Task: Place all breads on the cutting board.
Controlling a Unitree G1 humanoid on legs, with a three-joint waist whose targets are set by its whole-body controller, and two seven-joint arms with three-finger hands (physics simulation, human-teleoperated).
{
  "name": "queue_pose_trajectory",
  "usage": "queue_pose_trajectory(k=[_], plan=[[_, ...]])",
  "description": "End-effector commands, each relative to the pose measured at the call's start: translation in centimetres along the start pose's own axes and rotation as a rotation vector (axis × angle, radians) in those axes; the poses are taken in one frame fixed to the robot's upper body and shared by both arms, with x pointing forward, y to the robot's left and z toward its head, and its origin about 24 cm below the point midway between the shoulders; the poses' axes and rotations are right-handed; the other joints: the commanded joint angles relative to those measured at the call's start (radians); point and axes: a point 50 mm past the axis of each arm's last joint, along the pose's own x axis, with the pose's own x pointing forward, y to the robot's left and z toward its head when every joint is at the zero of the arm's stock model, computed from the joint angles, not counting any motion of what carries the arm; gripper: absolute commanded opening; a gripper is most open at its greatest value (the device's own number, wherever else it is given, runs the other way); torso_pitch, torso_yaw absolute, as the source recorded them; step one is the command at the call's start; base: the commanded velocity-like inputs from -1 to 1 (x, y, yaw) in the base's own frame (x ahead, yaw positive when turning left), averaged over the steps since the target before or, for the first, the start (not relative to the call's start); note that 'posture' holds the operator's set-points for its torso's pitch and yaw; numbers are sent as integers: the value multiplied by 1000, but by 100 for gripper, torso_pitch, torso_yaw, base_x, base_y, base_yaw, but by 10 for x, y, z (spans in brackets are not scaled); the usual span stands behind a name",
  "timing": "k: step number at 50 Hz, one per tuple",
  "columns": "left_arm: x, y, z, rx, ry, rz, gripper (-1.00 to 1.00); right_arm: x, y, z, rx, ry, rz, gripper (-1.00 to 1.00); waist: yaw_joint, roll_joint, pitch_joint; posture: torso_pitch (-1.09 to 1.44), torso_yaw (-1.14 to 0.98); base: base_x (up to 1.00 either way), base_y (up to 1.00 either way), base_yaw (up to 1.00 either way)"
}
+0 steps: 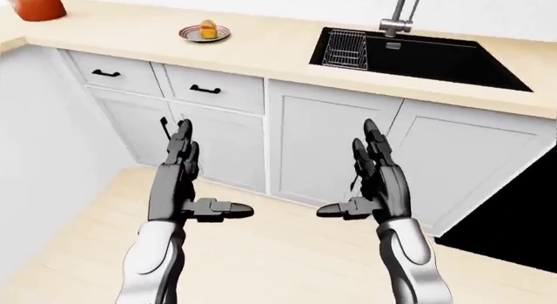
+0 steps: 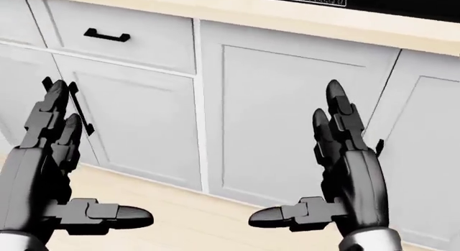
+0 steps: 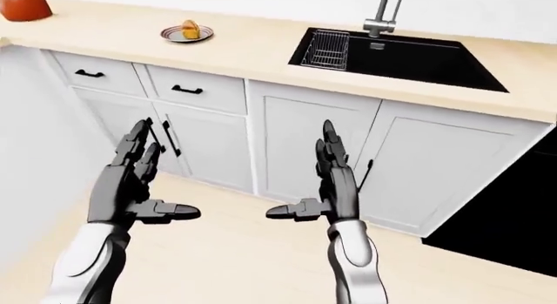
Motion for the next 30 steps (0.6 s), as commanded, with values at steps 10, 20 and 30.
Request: queue_pose_trajectory(k=[10, 20, 30], plan=[[-2, -6, 9, 5, -65, -16, 100, 0, -4, 16, -18, -96, -11, 100, -9, -35, -13, 0, 0, 4, 7, 0], [-1, -7, 11, 7, -66, -21, 100, 0, -5, 19, -9, -104, -20, 100, 36, 0, -28, 0, 0, 18, 16, 0], [-1, -6, 14, 5, -70, -19, 100, -1, -5, 20, -20, -110, -25, 100, 38, -63, -7, 0, 0, 37, 15, 0]])
